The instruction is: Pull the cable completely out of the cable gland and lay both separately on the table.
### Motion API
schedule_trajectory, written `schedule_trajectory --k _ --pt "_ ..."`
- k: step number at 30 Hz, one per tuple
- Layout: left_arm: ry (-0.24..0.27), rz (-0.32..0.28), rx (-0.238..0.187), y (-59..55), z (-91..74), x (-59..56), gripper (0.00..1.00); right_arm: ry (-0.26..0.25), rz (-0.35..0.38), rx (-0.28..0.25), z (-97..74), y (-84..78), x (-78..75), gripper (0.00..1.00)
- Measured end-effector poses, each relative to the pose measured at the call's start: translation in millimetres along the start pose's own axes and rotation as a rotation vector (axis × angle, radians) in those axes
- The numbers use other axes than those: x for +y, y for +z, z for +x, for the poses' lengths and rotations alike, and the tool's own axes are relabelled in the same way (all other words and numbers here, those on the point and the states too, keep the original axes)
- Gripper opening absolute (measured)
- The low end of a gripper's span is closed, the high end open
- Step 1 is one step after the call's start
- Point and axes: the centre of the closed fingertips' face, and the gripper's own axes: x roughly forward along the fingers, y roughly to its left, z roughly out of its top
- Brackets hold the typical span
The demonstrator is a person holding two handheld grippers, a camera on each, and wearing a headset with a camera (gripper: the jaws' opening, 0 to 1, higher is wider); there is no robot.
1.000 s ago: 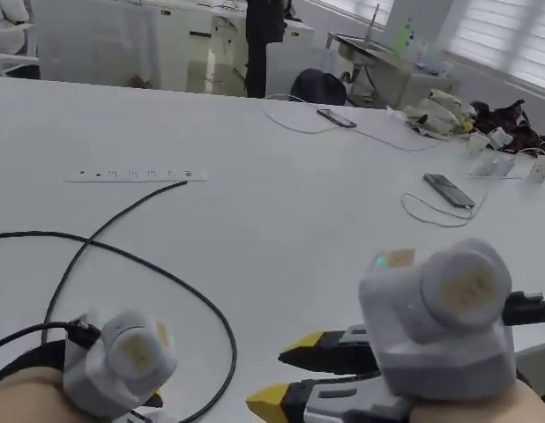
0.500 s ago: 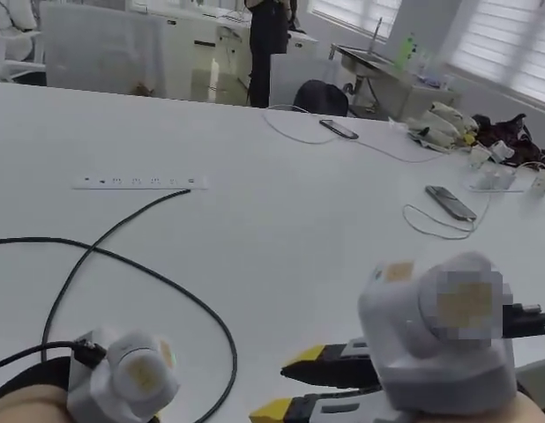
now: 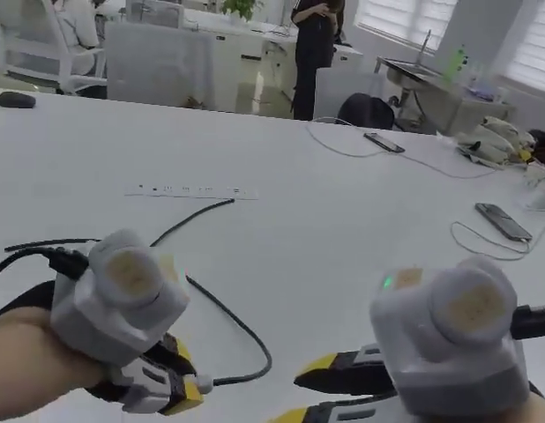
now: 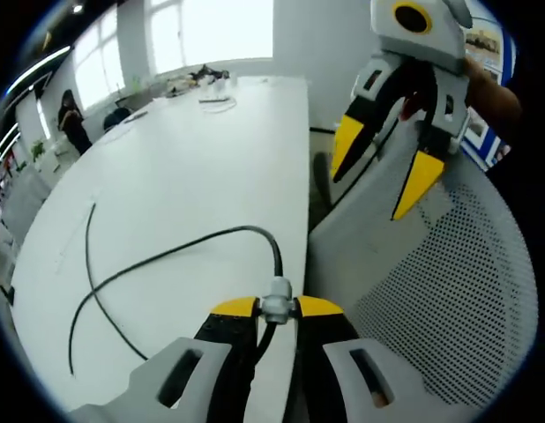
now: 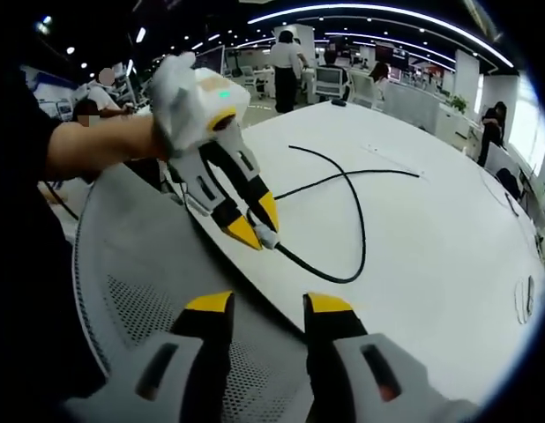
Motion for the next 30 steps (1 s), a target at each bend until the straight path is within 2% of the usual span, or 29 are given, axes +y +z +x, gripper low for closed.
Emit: schedule_trajectory --k 3,5,6,9,14,16,18,20,23,25,26,28,30 --pt "0.046 0.014 -0.043 12.4 -20.1 -1.9 0.16 0.016 -0.023 -0.013 4.3 10.9 2.7 0.34" --pt "0.052 0.031 -0.044 14.3 -26.4 -6.1 0.16 0.031 -0.035 -0.025 5.9 16.0 4.7 0.35" --pt "0.051 0.038 -0.048 16.6 -31.7 -10.4 0.16 0.049 -0.036 -0.047 7.2 21.0 6.8 0.35" --pt "0.077 0.044 -0.07 22.5 -41.7 -13.9 0.16 0.071 -0.045 -0.061 7.7 24.4 8.8 0.32" --pt "0.178 0.093 -0.073 22.7 -59.4 -13.9 0.16 0.095 -0.074 -0.082 4.6 31.2 11.7 0.34" --pt "0.189 0.122 -0.079 22.1 -62.0 -16.2 0.16 0.112 -0.069 -0.108 1.4 36.9 14.0 0.34" --pt "0.177 0.067 -0.112 21.3 -62.2 -18.9 0.16 0.164 -0.063 -0.16 -4.7 46.9 21.5 0.33" --pt "0.188 0.085 -0.112 19.9 -62.4 -20.4 0.16 0.189 -0.056 -0.172 -7.4 50.8 24.7 0.33" --pt "0.27 0.169 -0.097 20.2 -66.6 -13.9 0.16 0.212 -0.063 -0.196 -9.0 61.1 25.7 0.32" --pt "0.321 0.21 -0.123 26.0 -69.9 -10.5 0.16 0.214 -0.083 -0.195 -6.9 64.7 24.6 0.32" --pt "0.311 0.196 -0.118 24.9 -69.4 -13.8 0.16 0.22 -0.092 -0.187 -5.1 65.5 24.9 0.32" --pt "0.346 0.252 -0.127 29.7 -71.6 -13.1 0.16 0.248 -0.129 -0.167 -0.8 67.3 27.7 0.31" --pt "0.362 0.322 -0.099 29.7 -70.9 -14.5 0.16 0.271 -0.162 -0.143 3.5 69.4 28.9 0.32"
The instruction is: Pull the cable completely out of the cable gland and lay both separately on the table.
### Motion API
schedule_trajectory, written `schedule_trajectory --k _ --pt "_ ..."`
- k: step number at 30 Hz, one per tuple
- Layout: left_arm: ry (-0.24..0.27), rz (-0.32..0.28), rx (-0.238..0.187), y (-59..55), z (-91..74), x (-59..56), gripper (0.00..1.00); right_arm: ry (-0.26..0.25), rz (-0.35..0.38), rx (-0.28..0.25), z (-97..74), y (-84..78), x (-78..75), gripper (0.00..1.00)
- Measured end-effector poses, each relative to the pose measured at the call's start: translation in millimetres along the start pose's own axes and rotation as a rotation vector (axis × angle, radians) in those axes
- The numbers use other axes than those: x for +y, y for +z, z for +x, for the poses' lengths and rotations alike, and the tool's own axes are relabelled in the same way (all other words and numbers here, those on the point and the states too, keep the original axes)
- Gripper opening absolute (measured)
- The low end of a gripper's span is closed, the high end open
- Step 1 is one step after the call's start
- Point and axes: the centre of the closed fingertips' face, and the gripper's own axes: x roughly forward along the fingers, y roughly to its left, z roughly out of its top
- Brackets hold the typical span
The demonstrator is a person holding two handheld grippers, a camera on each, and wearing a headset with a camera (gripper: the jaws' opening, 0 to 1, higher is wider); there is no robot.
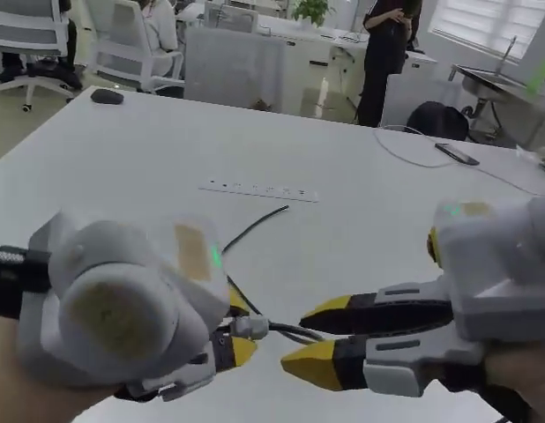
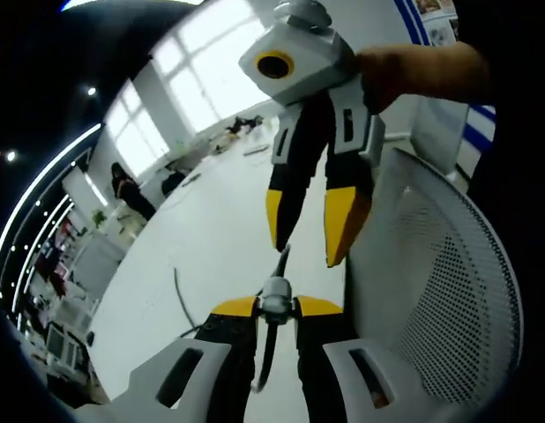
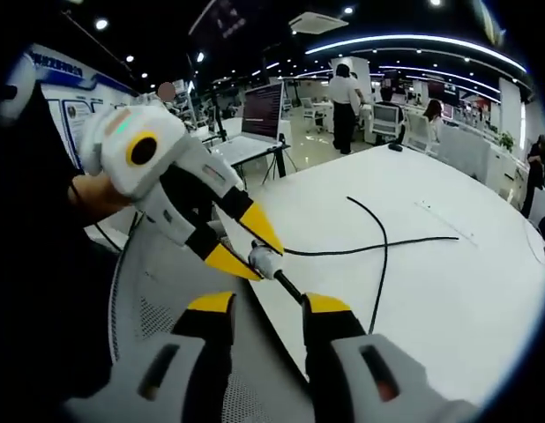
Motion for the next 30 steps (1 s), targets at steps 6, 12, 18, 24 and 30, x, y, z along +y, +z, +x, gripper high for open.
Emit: schedule_trajectory --k 6,12,18,24,30 --pt "-0.041 0.096 0.03 -0.8 4.9 -14.1 0.16 0.149 -0.08 0.086 12.7 -1.6 -2.1 0.3" --pt "-0.063 0.142 0.014 5.6 4.1 -18.1 0.16 0.343 -0.056 0.139 17.9 -5.5 9.8 0.23" --pt "-0.071 0.182 0.007 7.1 4.3 -15.4 0.17 0.385 -0.049 0.136 19.6 -4.3 8.6 0.14" --pt "-0.097 0.157 0.007 -0.6 7.8 -16.1 0.18 0.352 -0.047 0.132 24.4 -7.7 8.0 0.13" --pt "-0.135 0.146 0.033 -4.4 7.9 -17.4 0.17 0.362 -0.015 0.118 27.4 -7.9 11.6 0.13"
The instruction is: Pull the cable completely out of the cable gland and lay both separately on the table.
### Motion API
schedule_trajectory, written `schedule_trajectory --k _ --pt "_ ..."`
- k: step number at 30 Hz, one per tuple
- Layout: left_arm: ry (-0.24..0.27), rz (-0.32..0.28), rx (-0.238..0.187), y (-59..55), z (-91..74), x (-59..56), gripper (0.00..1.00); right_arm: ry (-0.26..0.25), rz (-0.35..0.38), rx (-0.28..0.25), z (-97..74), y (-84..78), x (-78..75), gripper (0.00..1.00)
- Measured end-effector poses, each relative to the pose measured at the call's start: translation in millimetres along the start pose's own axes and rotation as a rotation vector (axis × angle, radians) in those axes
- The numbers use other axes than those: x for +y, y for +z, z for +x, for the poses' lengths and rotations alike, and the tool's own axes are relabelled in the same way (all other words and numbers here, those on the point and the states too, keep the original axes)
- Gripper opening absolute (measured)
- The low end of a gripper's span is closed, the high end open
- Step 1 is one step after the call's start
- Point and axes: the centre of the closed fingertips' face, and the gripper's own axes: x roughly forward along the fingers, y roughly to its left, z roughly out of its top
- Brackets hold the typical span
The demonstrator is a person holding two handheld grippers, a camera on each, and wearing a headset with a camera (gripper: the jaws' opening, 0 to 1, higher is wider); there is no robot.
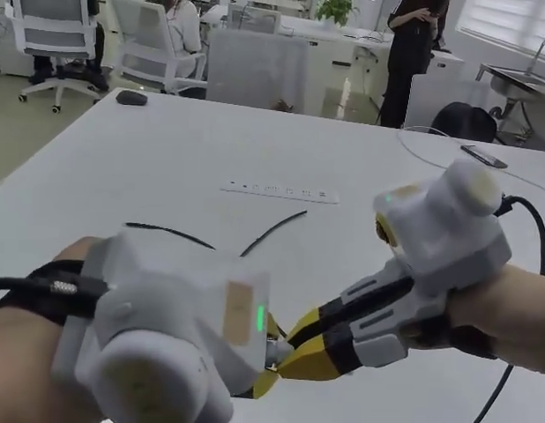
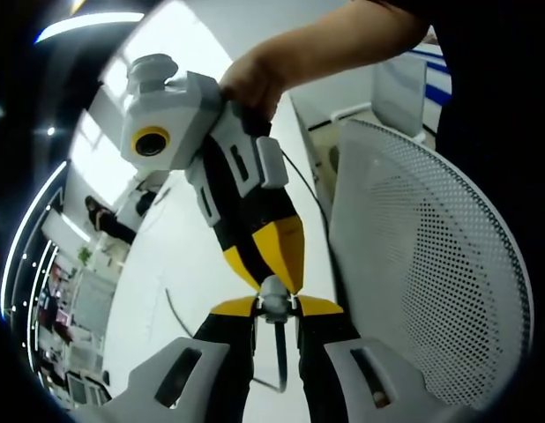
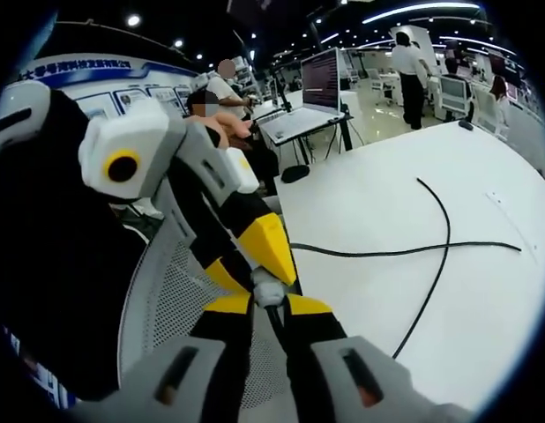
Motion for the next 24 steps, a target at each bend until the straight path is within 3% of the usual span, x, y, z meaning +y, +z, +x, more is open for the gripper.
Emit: schedule_trajectory --k 1,3,5,8,10,12,14,17,20,22,24 --pt "-0.002 0.004 0.004 -0.8 0.0 0.2 0.17 -0.01 -0.007 0.003 0.5 0.7 -1.0 0.13" --pt "0.002 0.03 0.042 -7.4 -0.7 5.3 0.17 -0.098 -0.083 0.014 3.0 6.3 -8.1 0.12" --pt "-0.031 0.01 0.044 -9.9 -0.3 5.5 0.16 -0.154 -0.157 0.061 6.4 4.2 -9.1 0.12" --pt "-0.046 0.02 0.083 -16.6 2.0 7.0 0.16 -0.212 -0.147 0.068 11.4 4.6 -12.4 0.11" --pt "-0.069 0.004 0.103 -19.9 3.8 5.9 0.16 -0.26 -0.233 0.102 14.3 3.9 -16.8 0.11" --pt "-0.092 -0.021 0.12 -22.2 6.3 6.4 0.16 -0.318 -0.255 0.139 15.6 2.0 -19.3 0.11" --pt "-0.141 -0.062 0.114 -24.1 8.2 3.7 0.16 -0.343 -0.289 0.166 17.0 -0.4 -20.0 0.11" --pt "-0.204 -0.15 0.096 -28.4 10.2 5.2 0.15 -0.392 -0.31 0.164 18.6 -1.3 -22.1 0.1" --pt "-0.281 -0.248 0.068 -30.1 12.3 6.0 0.15 -0.465 -0.404 0.198 17.8 -2.3 -27.5 0.1" --pt "-0.35 -0.337 0.067 -34.0 12.9 4.0 0.16 -0.507 -0.459 0.218 19.6 -2.9 -31.0 0.1" --pt "-0.412 -0.492 0.049 -37.1 17.1 3.7 0.15 -0.529 -0.537 0.266 23.9 -6.2 -33.1 0.1"
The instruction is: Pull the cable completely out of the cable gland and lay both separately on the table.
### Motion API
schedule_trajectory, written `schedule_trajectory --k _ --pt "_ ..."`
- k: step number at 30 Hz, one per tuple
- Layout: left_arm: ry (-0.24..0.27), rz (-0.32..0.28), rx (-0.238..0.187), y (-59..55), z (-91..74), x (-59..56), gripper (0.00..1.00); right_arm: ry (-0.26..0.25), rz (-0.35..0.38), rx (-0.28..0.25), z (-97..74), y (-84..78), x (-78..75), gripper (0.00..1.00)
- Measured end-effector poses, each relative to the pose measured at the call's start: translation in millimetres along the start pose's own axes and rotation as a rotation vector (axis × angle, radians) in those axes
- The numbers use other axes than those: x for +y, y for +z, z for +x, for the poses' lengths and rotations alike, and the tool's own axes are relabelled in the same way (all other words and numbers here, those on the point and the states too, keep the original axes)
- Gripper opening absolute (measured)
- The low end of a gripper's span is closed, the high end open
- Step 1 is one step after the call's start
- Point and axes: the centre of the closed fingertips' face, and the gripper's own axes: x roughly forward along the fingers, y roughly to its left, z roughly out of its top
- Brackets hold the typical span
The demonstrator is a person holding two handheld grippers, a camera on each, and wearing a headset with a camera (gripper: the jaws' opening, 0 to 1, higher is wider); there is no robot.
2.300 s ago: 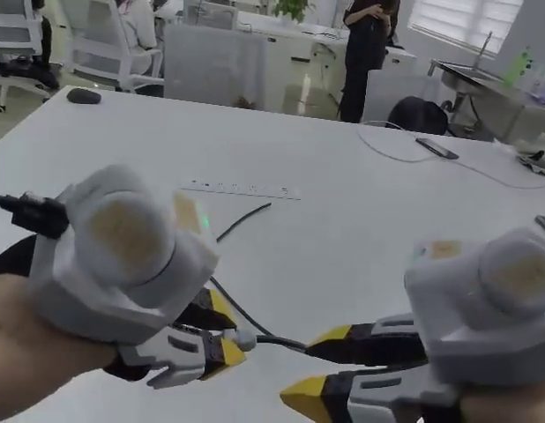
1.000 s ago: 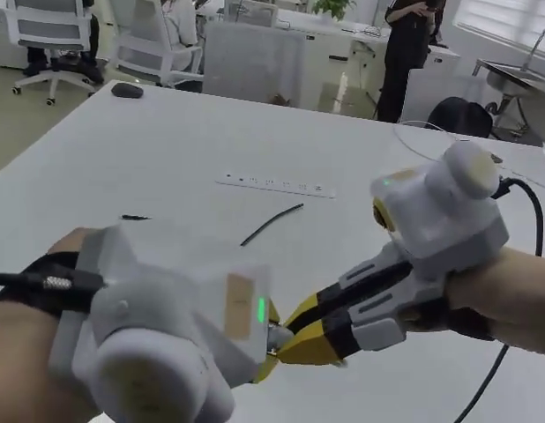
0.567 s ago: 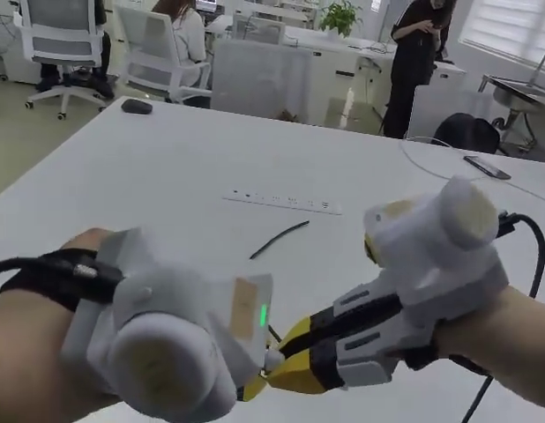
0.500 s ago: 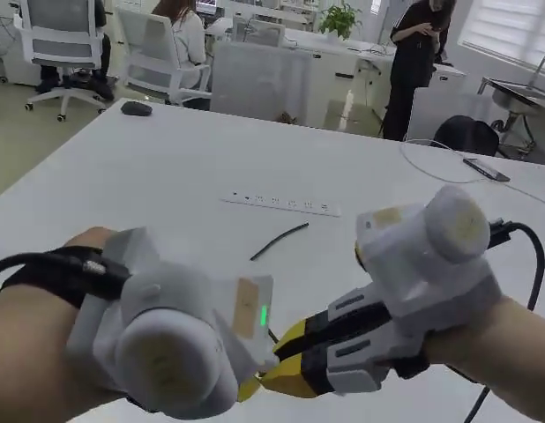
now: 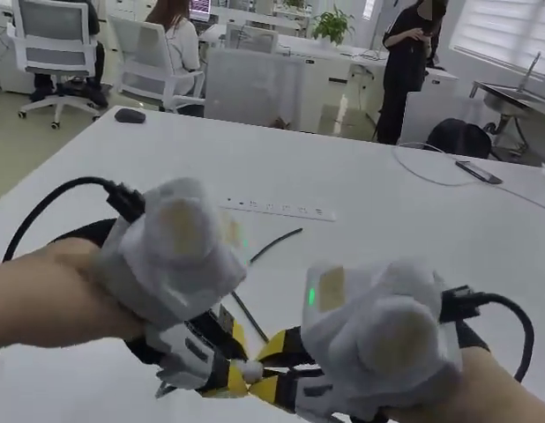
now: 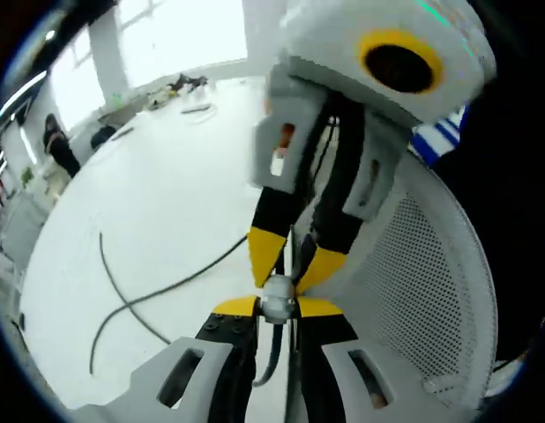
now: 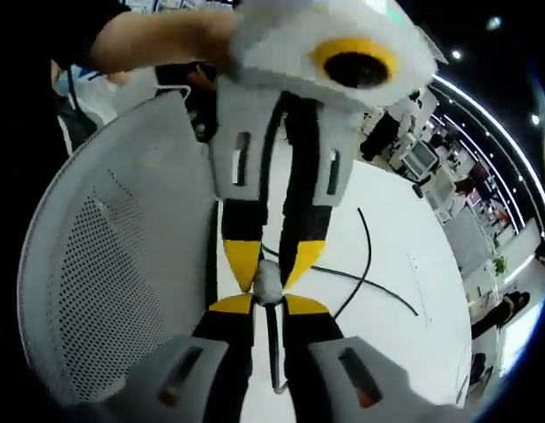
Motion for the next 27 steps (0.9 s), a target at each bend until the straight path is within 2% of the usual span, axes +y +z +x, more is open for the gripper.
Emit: schedule_trajectory --k 1,2,3,4,5,6,7,10,12,13,14,16,17,19,20,21,22,24,26,27 --pt "-0.041 -0.029 -0.01 -2.1 1.3 -0.7 0.15 -0.004 -0.005 0.005 2.0 -0.7 1.3 0.1" --pt "-0.061 -0.053 -0.012 -3.4 1.5 -1.6 0.15 0.002 -0.009 0.002 4.9 -1.0 5.2 0.1" --pt "-0.113 -0.107 -0.016 -6.6 2.6 -3.6 0.15 0.007 -0.01 -0.003 5.5 -0.3 6.7 0.1" --pt "-0.155 -0.163 -0.012 -9.1 3.1 -5.5 0.16 0.005 -0.036 -0.003 7.1 0.2 9.2 0.1" --pt "-0.184 -0.191 -0.007 -11.0 3.2 -7.4 0.16 0.004 -0.046 -0.006 6.9 1.0 9.7 0.1" --pt "-0.221 -0.242 -0.004 -12.7 3.2 -9.8 0.16 -0.006 -0.091 -0.007 7.7 2.7 11.3 0.1" --pt "-0.238 -0.272 -0.004 -13.6 3.5 -10.3 0.16 -0.007 -0.102 -0.003 8.1 2.1 13.1 0.1" --pt "-0.255 -0.308 -0.012 -14.7 6.1 -11.0 0.16 -0.006 -0.125 0.005 9.1 0.1 13.8 0.1" --pt "-0.223 -0.275 -0.03 -12.9 5.6 -9.6 0.16 -0.013 -0.095 -0.004 9.2 -1.6 10.2 0.11" --pt "-0.209 -0.252 -0.036 -12.7 5.6 -10.1 0.16 0.004 -0.057 -0.024 8.9 -1.3 10.6 0.11" --pt "-0.2 -0.255 -0.038 -12.2 5.0 -11.6 0.16 0.007 -0.021 -0.039 8.6 -0.5 9.8 0.11" --pt "-0.179 -0.256 -0.049 -11.3 3.4 -11.0 0.16 0.017 -0.024 -0.055 7.4 -1.3 7.6 0.12" --pt "-0.169 -0.253 -0.055 -11.1 2.8 -11.8 0.16 0.035 0.039 -0.059 6.6 -2.0 9.4 0.13" --pt "-0.134 -0.234 -0.056 -11.5 2.4 -9.8 0.16 0.027 0.114 -0.055 3.8 -2.4 4.4 0.19" --pt "-0.092 -0.215 -0.037 -14.5 1.3 -6.5 0.16 0.024 0.115 -0.085 1.2 1.6 1.4 0.24" --pt "-0.047 -0.182 -0.018 -16.6 -0.2 -3.9 0.16 0.036 0.129 -0.091 -1.0 2.1 1.5 0.25" --pt "0.015 -0.1 0.009 -18.0 -3.2 1.2 0.16 0.047 0.156 -0.096 -3.5 1.6 0.5 0.23" --pt "0.111 -0.02 0.029 -15.1 -7.1 3.1 0.16 0.047 0.203 -0.114 -6.1 1.1 -3.2 0.21" --pt "0.18 0.09 0.023 -8.4 -9.6 5.1 0.16 0.048 0.227 -0.117 -5.4 -1.2 -5.4 0.22" --pt "0.202 0.122 0.02 -6.1 -10.3 4.1 0.16 0.048 0.23 -0.114 -4.5 -2.1 -5.5 0.22"
